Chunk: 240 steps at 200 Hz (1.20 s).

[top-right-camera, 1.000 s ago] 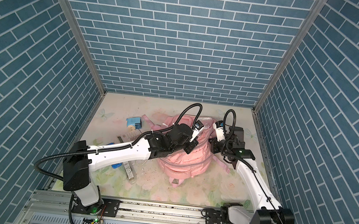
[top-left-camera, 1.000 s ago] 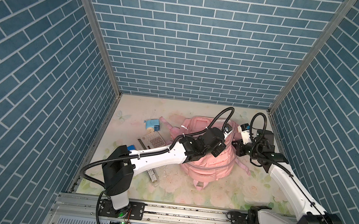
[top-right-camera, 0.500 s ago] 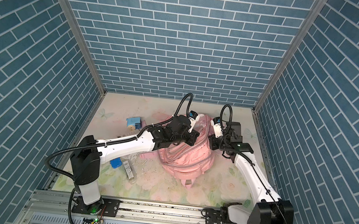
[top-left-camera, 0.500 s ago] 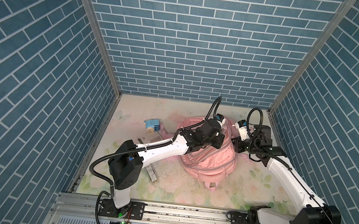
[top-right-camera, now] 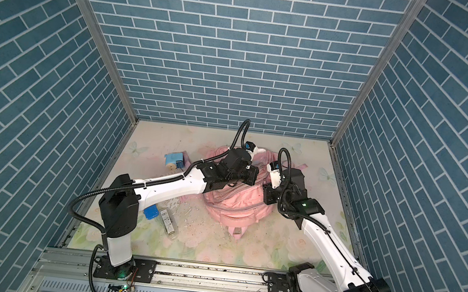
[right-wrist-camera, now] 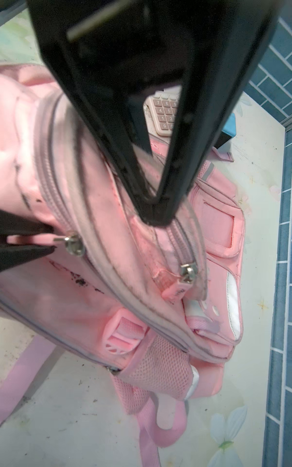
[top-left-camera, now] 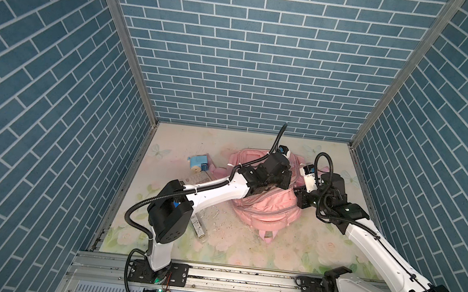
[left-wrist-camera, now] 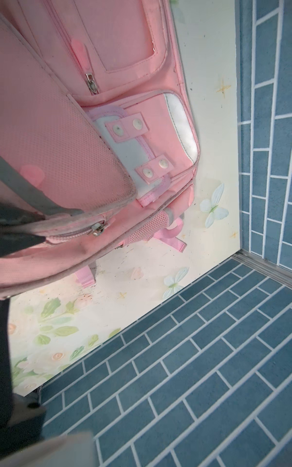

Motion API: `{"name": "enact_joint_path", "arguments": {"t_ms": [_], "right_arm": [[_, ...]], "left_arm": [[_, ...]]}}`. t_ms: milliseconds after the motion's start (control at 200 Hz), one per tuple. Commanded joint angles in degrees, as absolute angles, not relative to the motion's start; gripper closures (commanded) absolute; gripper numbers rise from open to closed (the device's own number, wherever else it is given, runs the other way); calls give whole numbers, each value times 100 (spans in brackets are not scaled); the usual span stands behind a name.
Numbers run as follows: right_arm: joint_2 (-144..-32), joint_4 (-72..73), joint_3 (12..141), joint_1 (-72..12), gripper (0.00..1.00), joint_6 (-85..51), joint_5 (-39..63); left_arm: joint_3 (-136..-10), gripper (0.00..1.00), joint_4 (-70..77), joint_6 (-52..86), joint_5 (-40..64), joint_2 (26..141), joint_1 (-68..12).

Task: Pack books, pencil case, and school supplies into a backpack
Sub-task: Unzip the student bag at the top-center of the table.

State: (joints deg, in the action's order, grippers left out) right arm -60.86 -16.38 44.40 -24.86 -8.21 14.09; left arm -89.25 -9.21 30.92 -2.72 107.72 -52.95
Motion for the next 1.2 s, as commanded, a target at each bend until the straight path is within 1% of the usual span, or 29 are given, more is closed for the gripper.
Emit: {"name": "enact_joint_path", "arguments": {"t_ms": [0,155,265,375,450,455,485,500,540,565,605,685,810,950,1035,1195], "right_arm": [[-5906,-1240,4364,-2786,100,-1298,2197],[-5686,-1161,4269,-2787,100,-1521,2298],[-5604,-930,4033,-2786,100,-1643,2419],[-5613,-787,3825,-2758,100,-1674,2158],[-5592,-764,3756,-2516,100,-1565,2225],[-5586,-765,3746,-2497,100,-1565,2233],[-5560,-773,3726,-2356,100,-1548,2290],[-5538,-769,3708,-2283,100,-1539,2327],[-5473,-752,3656,-2106,100,-1493,2422],[-5429,-738,3610,-2004,100,-1455,2465],[-5363,-737,3555,-1874,100,-1381,2497],[-5284,-745,3466,-1654,100,-1195,2620],[-5274,-811,3441,-1432,100,-1003,2699],[-5304,-864,3480,-1289,100,-868,2723],[-5339,-911,3532,-1259,100,-810,2725],[-5398,-1040,3562,-1256,100,-807,2698]], "left_arm": [[-9432,100,-325,3316,-768,10925,-5296],[-9660,100,-402,3213,-965,11072,-5341],[-9734,100,-388,3173,-926,11127,-5349],[-9727,100,-376,2856,-670,11105,-5334],[-9589,100,-386,2556,-272,10995,-5215],[-9576,99,-382,2535,-224,10986,-5209],[-9489,81,-369,2414,38,10929,-5109],[-9436,74,-388,2358,146,10903,-5064],[-9288,61,-444,2216,360,10808,-4946],[-9164,56,-465,2071,499,10718,-4866],[-8925,49,-480,1820,647,10561,-4766],[-8364,40,-438,965,848,10209,-4663],[-7724,31,-591,-661,1140,9788,-4681],[-7158,28,-639,-1942,994,9624,-4846],[-7032,28,-552,-2204,690,9738,-4911],[-7129,28,-317,-2015,492,10112,-4912]]}}
